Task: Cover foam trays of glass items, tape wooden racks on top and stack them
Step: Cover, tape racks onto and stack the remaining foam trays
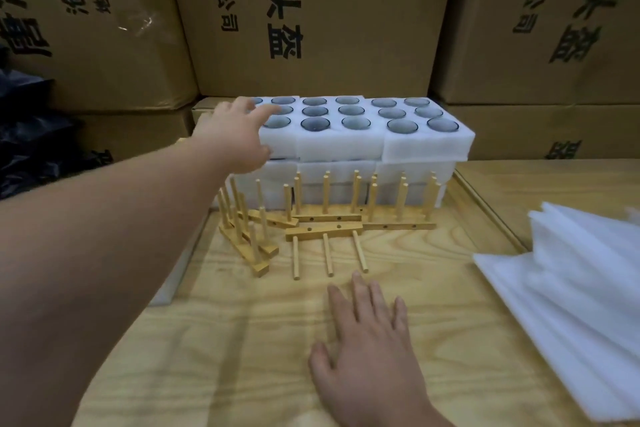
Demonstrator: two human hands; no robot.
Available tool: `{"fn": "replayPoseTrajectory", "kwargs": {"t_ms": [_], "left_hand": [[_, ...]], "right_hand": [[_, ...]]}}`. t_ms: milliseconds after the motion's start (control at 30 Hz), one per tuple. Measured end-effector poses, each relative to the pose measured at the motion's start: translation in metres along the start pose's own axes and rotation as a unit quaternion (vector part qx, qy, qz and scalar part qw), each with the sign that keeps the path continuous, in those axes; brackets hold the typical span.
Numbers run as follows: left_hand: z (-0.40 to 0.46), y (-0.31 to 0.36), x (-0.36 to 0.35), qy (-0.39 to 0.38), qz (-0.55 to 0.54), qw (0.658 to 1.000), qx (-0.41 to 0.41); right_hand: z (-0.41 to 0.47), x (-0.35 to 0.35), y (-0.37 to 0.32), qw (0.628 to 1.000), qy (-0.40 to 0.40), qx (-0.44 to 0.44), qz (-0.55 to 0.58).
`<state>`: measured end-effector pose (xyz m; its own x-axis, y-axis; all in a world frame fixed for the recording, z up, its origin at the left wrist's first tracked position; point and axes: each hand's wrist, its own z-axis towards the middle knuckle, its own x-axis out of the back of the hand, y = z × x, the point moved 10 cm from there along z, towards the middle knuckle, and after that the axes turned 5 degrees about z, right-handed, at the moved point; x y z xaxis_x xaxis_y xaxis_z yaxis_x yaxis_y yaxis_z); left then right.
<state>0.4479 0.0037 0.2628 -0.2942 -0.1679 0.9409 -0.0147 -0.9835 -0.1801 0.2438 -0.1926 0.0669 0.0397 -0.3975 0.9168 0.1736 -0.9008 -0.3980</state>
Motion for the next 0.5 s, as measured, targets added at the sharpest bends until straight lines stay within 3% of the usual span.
{"fn": "replayPoseTrajectory", "kwargs": {"t_ms": [167,333,500], "left_hand": [[0.035,-0.004,-0.023,-0.105,0.043,0.994,0.003],[0.039,0.003,-0.032,-0.119,0.101,0.988,-0.017],[0.033,-0.009,-0.027,-0.092,0.113,0.989,0.02]], "right_hand": [[0.004,-0.006,0.0,1.0,-0.015,0.004,-0.015],[0.005,-0.007,0.002,1.0,-0.017,0.006,-0.013],[0.004,-0.006,0.001,1.0,-0.026,0.007,-0.01]]}}
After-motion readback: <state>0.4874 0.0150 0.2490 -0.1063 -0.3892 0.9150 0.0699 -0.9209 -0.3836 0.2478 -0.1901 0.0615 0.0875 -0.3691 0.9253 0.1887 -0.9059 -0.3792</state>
